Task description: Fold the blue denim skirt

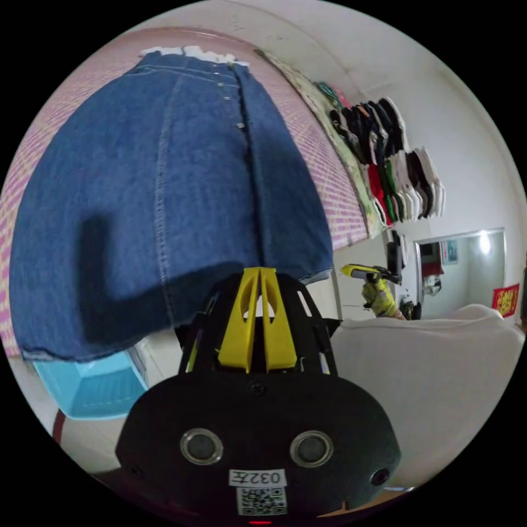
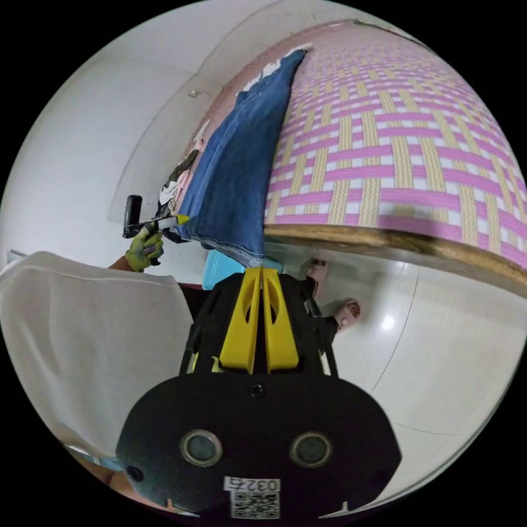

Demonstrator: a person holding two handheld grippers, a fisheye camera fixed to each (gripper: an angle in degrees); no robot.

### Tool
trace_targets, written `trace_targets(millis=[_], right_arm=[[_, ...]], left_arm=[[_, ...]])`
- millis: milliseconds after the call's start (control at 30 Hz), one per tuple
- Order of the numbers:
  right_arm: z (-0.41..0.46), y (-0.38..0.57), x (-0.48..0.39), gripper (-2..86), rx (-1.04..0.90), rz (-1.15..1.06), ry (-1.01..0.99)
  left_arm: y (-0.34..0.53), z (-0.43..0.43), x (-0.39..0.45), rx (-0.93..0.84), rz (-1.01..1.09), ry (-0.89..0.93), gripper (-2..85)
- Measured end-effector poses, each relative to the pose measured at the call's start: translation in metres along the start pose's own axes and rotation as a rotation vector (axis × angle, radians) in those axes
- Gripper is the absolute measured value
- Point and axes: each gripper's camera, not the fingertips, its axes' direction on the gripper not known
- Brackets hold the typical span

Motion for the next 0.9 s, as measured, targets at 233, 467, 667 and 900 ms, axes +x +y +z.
trace_targets(millis=[233, 467, 667, 900], right_arm=[[-0.001, -0.050, -0.057, -1.0, 0.102, -0.171, -0.013], [0.060, -0.142, -0.131, -1.0, -0.012, -0.313, -0.079], [0.111, -0.201, -0.184, -1.0, -0.123, -0.347, -0.003], [0.173, -0.248, -0.225, -1.0, -0.275, -0.334, 0.099]], left_arm=[[0.123, -0.048, -0.129, 0.234, -0.368, 0.079, -1.0], [0.265, -0.105, -0.243, 0.740, -0.671, 0.176, -0.7], [0.328, -0.134, -0.330, 0.870, -0.795, 0.140, 2.6], [0.297, -0.149, -0.358, 0.662, -0.519, -0.082, 6.6]])
